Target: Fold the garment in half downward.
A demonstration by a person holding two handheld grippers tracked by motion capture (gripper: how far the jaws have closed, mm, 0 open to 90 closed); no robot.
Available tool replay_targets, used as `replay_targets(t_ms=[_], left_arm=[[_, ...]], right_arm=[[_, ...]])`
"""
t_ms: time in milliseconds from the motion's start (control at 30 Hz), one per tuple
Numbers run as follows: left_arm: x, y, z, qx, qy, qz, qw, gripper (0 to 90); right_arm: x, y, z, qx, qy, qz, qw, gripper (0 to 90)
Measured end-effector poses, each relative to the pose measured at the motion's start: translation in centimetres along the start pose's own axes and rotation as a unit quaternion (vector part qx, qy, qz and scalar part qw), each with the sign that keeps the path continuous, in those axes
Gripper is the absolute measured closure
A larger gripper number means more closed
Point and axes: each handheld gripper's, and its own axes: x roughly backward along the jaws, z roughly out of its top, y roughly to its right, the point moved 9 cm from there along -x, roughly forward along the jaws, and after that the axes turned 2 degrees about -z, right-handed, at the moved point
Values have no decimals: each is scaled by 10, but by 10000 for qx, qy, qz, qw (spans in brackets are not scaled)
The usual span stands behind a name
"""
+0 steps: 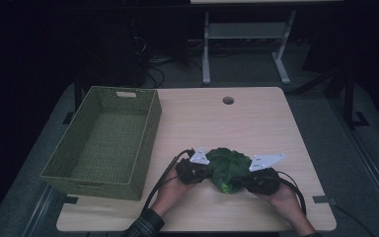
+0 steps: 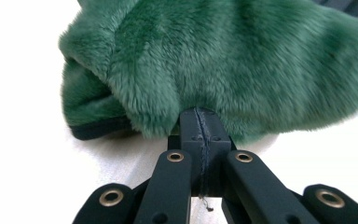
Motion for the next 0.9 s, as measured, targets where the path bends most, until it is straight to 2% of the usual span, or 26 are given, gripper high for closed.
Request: replay_targets(t_ms=[100, 167, 267, 333, 467, 533, 567, 667, 800, 900], left_arm=[[10, 5, 5, 10, 129, -35, 9999, 897], [14, 10, 8, -8, 175, -90, 9998, 897], [19, 19, 8, -39, 155, -158, 9997, 897], [20, 24, 7, -34, 157, -200, 9997, 897], [20, 39, 3, -59, 162, -370, 9992, 897], [17, 44, 3, -54, 155, -438, 9989, 897], [15, 45, 2, -74, 132, -450, 9989, 897], [10, 46, 1, -85, 77, -504, 9987, 897], [3, 44, 1, -89, 65, -486, 9988, 897], [-2, 41, 1, -61, 27, -455, 9989, 897]], right_arm=[[14, 4, 9, -1, 308, -94, 9995, 882], [23, 10, 13, -64, 415, -195, 9989, 895], [31, 27, 19, -164, 575, -445, 9972, 898], [31, 39, 21, -209, 546, -626, 9963, 899], [26, 65, 26, -370, 567, -847, 9941, 899], [20, 74, 25, -410, 463, -925, 9938, 899], [16, 81, 26, -403, 407, -1040, 9929, 899], [6, 93, 27, -501, 410, -1107, 9917, 899], [-5, 101, 22, -576, 270, -1128, 9916, 899], [-7, 103, 19, -607, 213, -1123, 9916, 899]])
